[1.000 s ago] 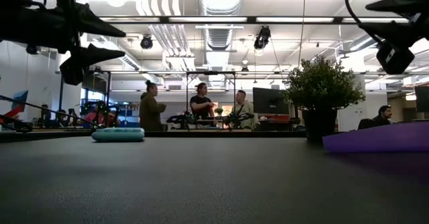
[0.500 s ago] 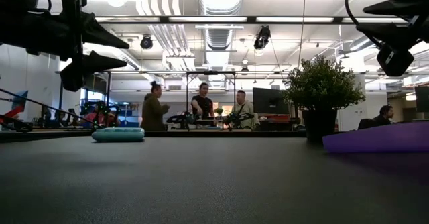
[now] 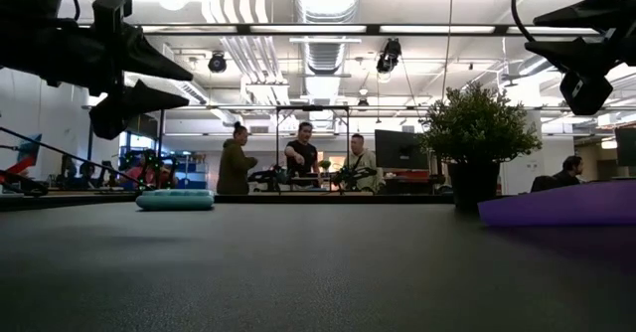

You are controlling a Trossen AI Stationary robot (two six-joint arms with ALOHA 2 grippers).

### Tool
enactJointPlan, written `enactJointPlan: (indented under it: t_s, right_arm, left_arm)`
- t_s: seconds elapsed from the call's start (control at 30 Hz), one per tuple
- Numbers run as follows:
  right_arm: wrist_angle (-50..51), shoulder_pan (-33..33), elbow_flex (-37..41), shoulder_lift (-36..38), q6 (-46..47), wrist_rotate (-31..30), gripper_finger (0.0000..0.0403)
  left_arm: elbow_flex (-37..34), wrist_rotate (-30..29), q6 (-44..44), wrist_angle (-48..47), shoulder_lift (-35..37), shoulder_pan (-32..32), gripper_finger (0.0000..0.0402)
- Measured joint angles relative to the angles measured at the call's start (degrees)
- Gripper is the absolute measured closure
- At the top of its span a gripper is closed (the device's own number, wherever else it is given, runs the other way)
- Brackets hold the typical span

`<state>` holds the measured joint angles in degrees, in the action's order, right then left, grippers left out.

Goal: Pack school essentials
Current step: Return to Home Position

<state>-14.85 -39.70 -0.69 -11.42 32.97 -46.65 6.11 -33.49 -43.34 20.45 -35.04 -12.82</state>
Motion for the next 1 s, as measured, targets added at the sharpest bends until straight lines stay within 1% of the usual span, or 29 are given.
enactJointPlan:
  t_s: [0.13,0.2,0.27,0.4,0.53,0.67,0.77,0.93,1.0]
  right_arm:
    - [0.0,0.0,0.0,0.0,0.0,0.0,0.0284]
    - [0.0,0.0,0.0,0.0,0.0,0.0,0.0284]
    - [0.0,0.0,0.0,0.0,0.0,0.1,0.0284]
    - [0.0,0.0,0.0,0.0,0.0,0.1,0.0284]
    - [0.0,0.0,0.0,0.0,0.0,0.1,0.0284]
    - [0.0,0.0,0.1,0.0,0.0,0.1,0.0284]
    - [0.0,0.0,0.1,0.0,0.0,0.1,0.0284]
    - [0.0,0.0,0.1,0.0,0.0,0.1,0.0284]
    - [0.0,0.0,0.0,0.0,0.0,0.1,0.0284]
  left_arm:
    - [0.0,2.2,-4.4,0.1,-0.5,0.0,0.0228]
    - [0.0,4.1,-4.4,0.4,-0.4,0.0,0.0228]
    - [0.0,7.4,-3.5,1.0,-0.4,0.0,0.0228]
    - [0.0,14.5,1.0,4.7,-0.2,0.0,0.0228]
    - [0.0,20.1,8.8,9.7,-0.1,0.0,0.0228]
    - [0.0,26.4,16.0,11.3,-0.1,0.0,0.0228]
    - [0.0,27.9,19.2,11.2,0.0,0.0,0.0228]
    - [0.0,28.2,21.6,11.1,0.2,0.0,0.0228]
    - [-0.7,28.2,22.4,12.6,1.0,0.0,0.0228]
